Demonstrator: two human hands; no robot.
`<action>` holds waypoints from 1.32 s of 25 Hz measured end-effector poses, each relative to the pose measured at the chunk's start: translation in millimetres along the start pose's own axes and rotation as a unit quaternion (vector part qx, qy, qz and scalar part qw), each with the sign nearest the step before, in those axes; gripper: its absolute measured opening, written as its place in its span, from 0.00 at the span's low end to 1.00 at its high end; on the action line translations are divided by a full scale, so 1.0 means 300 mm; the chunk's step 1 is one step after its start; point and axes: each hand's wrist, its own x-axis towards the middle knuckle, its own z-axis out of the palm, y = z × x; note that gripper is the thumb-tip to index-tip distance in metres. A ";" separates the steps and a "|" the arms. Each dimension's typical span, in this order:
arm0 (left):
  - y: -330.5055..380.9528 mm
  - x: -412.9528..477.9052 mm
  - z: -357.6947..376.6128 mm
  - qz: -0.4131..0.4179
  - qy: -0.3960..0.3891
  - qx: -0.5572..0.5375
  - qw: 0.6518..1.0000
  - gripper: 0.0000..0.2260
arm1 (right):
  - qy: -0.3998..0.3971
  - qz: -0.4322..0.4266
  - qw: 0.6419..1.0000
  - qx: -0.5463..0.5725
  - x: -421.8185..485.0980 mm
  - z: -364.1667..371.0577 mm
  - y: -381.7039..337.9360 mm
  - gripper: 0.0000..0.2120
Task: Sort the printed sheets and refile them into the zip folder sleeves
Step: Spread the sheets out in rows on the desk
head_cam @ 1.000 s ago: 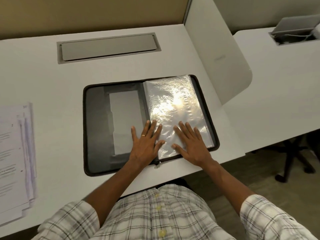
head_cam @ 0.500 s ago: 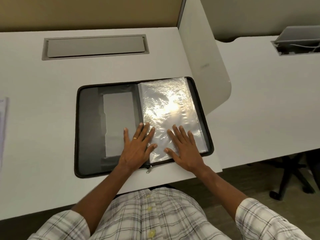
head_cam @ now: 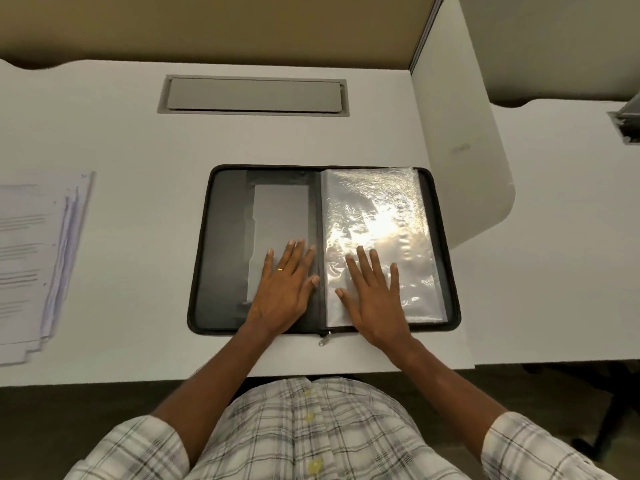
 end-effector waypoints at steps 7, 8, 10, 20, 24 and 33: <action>-0.317 -0.179 -0.113 -0.080 0.067 0.020 0.994 0.27 | -0.020 -0.072 0.997 0.004 0.179 0.058 -0.398 0.34; -0.366 -0.207 -0.133 -0.087 0.074 0.028 0.993 0.27 | -0.023 -0.080 0.997 0.005 0.204 0.067 -0.464 0.34; -0.464 -0.264 -0.176 -0.099 0.078 0.044 0.991 0.28 | -0.028 -0.091 0.995 0.009 0.246 0.075 -0.597 0.34; -1.122 -0.627 -0.449 -0.159 0.101 0.103 0.977 0.30 | -0.009 -0.101 0.993 0.056 0.367 0.211 -1.325 0.34; -1.345 -0.737 -0.506 -0.196 0.095 0.128 0.968 0.30 | -0.018 -0.137 0.989 0.055 0.427 0.254 -1.519 0.35; -1.627 -0.782 -0.579 -0.403 0.124 -0.119 0.899 0.34 | -0.077 -0.104 0.960 0.247 0.577 0.327 -1.706 0.35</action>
